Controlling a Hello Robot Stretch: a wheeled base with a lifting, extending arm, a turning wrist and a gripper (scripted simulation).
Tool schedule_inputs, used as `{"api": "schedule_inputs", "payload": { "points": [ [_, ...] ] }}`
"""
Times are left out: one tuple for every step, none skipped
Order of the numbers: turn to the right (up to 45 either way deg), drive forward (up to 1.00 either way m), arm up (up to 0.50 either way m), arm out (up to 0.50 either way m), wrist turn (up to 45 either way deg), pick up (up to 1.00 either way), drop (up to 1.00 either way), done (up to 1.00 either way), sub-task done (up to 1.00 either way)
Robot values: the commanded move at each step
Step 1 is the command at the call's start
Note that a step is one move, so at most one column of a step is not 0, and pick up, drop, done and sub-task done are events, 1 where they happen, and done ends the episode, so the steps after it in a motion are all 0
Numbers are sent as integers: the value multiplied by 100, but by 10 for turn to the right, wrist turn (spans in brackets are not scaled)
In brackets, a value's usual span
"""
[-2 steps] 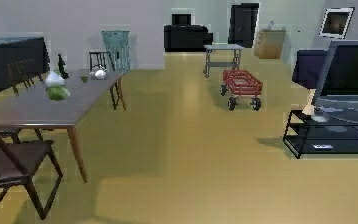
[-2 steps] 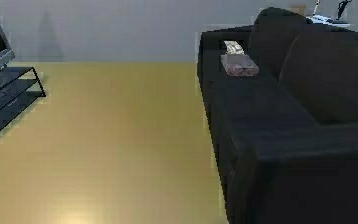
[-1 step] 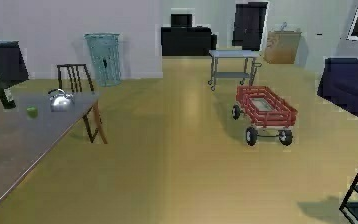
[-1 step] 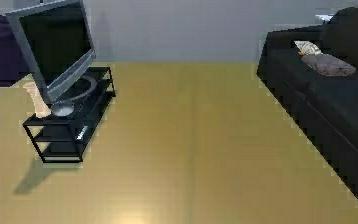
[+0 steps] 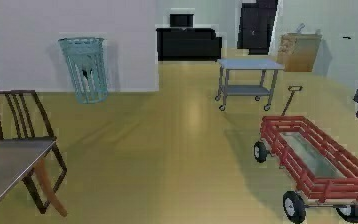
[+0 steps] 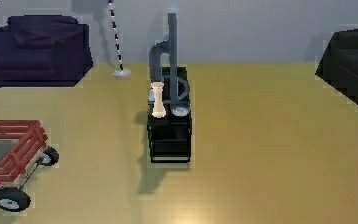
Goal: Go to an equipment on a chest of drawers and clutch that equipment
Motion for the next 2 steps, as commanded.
{"api": "schedule_inputs", "payload": {
  "points": [
    [0, 100, 0, 0, 0, 0, 0, 0, 0],
    [30, 0, 0, 0, 0, 0, 0, 0, 0]
  ]
}}
